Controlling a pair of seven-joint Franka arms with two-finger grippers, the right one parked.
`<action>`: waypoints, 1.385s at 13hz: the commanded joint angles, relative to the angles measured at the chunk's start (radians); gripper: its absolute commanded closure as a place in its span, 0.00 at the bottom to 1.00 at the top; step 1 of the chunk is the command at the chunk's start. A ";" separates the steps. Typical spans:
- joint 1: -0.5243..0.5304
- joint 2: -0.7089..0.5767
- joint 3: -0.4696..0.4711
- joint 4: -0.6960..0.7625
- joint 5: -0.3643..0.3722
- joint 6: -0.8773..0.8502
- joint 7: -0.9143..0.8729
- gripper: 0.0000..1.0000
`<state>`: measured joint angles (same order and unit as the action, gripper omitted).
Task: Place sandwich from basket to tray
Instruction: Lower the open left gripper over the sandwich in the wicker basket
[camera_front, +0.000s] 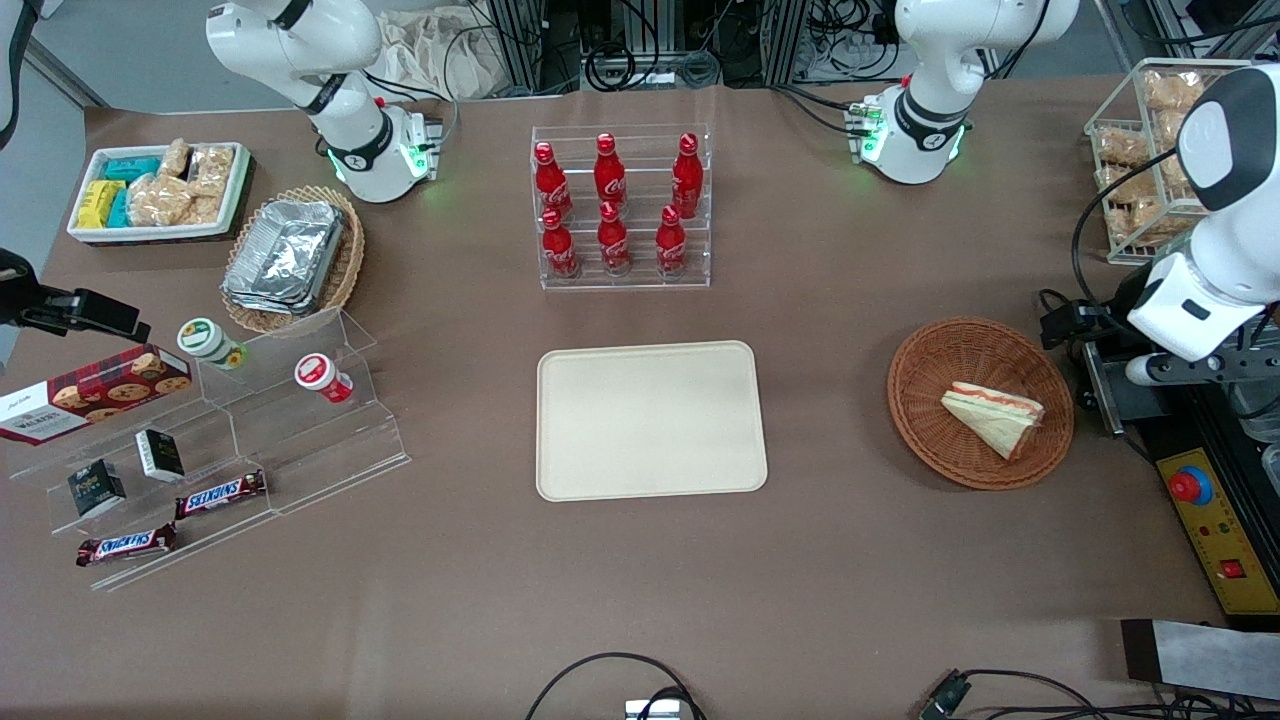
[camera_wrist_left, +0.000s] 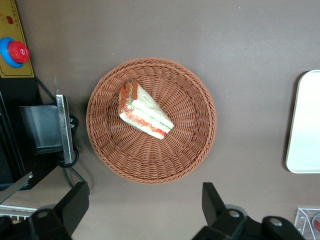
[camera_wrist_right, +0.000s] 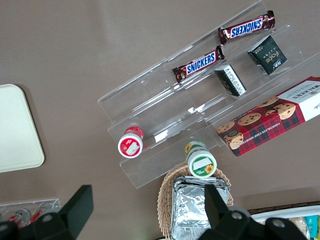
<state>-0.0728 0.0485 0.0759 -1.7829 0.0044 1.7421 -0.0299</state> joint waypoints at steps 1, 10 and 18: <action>-0.004 0.088 0.002 0.121 0.014 -0.061 0.007 0.00; 0.039 0.094 0.013 -0.128 -0.020 0.238 -0.484 0.00; 0.054 0.221 0.015 -0.340 -0.017 0.632 -0.484 0.00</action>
<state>-0.0198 0.2552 0.0916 -2.1233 -0.0042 2.3515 -0.5017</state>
